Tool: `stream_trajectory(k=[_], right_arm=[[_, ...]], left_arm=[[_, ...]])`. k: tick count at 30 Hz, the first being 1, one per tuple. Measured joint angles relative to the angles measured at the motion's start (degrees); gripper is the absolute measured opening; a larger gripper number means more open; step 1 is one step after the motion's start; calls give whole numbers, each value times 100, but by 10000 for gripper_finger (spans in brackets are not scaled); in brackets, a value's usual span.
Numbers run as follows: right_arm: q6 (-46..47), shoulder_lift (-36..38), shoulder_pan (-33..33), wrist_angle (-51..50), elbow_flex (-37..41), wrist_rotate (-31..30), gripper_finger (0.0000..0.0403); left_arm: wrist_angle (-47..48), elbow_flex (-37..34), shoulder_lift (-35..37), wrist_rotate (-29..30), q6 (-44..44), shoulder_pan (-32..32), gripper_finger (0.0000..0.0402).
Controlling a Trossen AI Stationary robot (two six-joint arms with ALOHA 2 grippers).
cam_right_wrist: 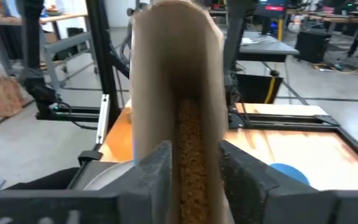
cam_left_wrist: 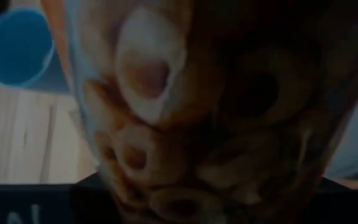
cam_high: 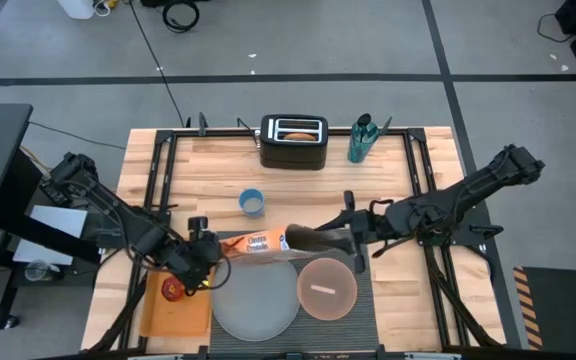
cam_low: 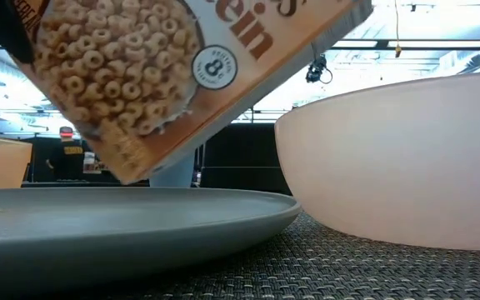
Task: Arrange a breakfast setting
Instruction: Pour the cereal from the cereal box into the light orange bowl
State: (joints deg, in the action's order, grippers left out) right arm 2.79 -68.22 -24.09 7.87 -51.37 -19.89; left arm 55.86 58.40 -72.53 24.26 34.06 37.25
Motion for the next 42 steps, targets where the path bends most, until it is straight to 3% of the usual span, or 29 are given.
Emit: stream_trajectory(k=[8, 20, 27, 38, 42], right_arm=[[354, 549, -416, -918, 0, -391, 167], [1037, 655, -1736, -1812, 4, -2349, 166], [1422, 631, -2292, -1901, 224, -3485, 166], [1853, 635, -2352, -1789, 557, -3728, 166], [1821, 635, -2352, -1770, 557, -3732, 166]], left_arm=[[709, 633, -24, -650, -129, -145, 214], [1861, 1297, -24, -907, -655, -140, 216], [1918, 1407, -24, -990, -1264, -142, 216], [2363, 1423, -73, -1503, -1424, -606, 212], [2804, 1889, -443, -1500, -1697, -699, 212]])
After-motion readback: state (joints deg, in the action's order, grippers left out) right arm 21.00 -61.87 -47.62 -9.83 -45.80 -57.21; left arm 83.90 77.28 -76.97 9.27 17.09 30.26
